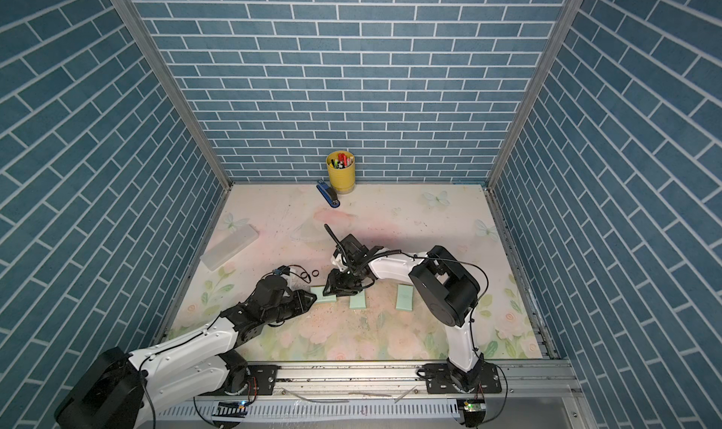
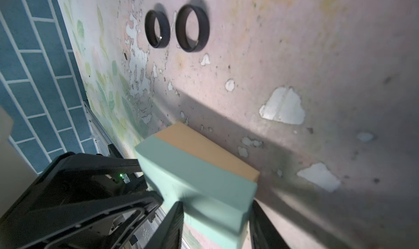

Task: Take the rings out of the lift-off lid box
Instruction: Close the lid on the jewelry box.

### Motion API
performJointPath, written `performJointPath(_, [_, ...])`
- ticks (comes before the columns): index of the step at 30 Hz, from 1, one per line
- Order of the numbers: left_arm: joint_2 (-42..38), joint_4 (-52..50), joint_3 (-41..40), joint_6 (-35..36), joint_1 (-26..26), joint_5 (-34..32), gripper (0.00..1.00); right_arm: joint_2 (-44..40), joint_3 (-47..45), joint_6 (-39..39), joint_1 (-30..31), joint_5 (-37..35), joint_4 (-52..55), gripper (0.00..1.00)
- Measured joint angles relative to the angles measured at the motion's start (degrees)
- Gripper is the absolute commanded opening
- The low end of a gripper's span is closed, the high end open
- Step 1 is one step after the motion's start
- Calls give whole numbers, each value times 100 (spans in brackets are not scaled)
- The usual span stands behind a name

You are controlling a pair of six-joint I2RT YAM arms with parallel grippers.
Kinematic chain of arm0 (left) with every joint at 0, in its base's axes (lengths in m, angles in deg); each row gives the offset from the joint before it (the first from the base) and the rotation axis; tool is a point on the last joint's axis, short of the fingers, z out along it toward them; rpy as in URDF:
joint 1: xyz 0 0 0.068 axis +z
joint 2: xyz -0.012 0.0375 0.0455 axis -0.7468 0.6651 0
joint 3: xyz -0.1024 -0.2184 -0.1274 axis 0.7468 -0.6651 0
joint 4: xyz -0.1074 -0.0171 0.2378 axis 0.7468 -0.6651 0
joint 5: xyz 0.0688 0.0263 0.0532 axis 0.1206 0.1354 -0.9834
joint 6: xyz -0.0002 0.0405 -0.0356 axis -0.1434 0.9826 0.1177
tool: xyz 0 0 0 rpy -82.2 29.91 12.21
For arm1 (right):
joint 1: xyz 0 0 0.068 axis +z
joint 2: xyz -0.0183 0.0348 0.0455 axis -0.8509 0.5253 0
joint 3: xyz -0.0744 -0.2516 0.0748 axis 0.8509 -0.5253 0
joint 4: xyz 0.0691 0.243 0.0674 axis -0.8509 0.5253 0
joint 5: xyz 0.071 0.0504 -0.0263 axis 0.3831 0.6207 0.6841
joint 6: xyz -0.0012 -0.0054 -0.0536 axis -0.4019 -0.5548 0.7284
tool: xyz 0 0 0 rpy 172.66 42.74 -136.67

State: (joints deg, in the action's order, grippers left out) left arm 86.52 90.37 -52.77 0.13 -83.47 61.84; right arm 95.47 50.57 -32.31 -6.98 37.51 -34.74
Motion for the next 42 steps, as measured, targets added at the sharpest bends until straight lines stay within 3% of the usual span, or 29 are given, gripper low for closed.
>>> performJointPath(2, [4,-4,-17,-26,0,2,40,44,26,2,11,39,-13,46])
performJointPath(20, [-455,-557,-87,107,155,-223,45,214,374,55,103,197,127,45])
performJointPath(30, [-481,-605,-42,284,234,-223,33,413,459,120,105,330,151,44])
performJointPath(42, [-76,15,-96,192,444,59,34,420,588,179,68,262,439,44])
